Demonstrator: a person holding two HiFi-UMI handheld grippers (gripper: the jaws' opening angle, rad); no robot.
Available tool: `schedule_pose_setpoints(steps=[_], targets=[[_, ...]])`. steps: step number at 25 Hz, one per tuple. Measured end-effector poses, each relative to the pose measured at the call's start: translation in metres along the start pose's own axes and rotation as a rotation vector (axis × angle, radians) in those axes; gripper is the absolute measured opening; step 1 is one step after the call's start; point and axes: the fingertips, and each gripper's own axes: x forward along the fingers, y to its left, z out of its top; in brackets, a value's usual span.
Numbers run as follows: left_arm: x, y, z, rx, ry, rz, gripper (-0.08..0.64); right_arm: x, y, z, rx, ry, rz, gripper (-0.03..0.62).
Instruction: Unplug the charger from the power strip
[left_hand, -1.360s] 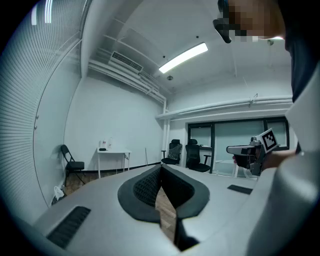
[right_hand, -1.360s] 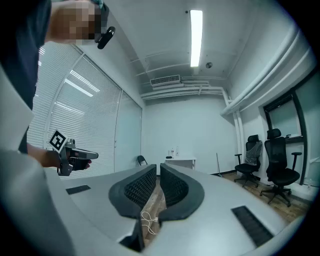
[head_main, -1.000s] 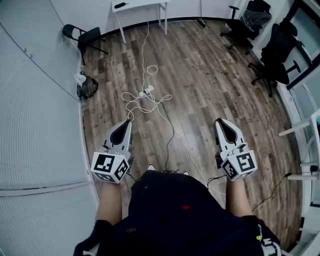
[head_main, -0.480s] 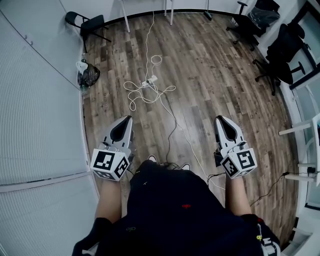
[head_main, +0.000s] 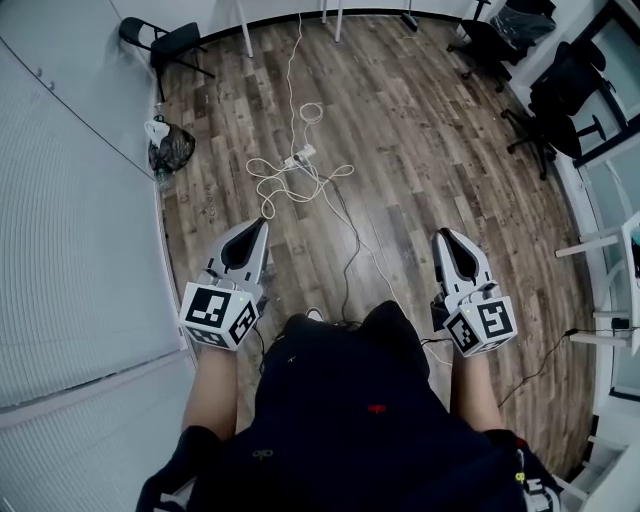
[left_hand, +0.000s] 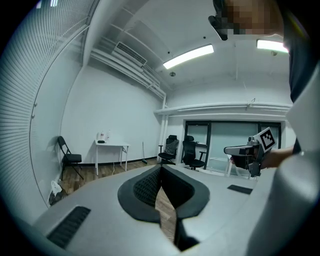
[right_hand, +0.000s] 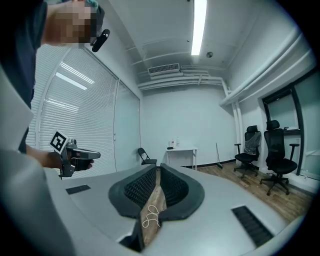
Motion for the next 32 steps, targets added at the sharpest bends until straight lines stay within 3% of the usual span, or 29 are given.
schedule_pose_setpoints(steps=[6,12,24,32], targets=[[0.015,0.017,-0.002,-0.012,0.011,-0.011,0.019,0.024,-0.004,-0.004,0.018,0.024,-0.002,0.041],[0.049,0.033,-0.006,-0.023,0.026,0.035,0.02,0.07,-0.023,-0.017,0.022,0.039,0.076,0.041],[0.202,0.032,0.017,-0.033,0.043,0.163,0.02,0.184,-0.168,-0.022,0.079,0.072,0.203,0.041],[0.266,0.025,0.036,-0.021,0.068,0.258,0.02,0.247,-0.232,-0.022,0.091,0.088,0.326,0.041]])
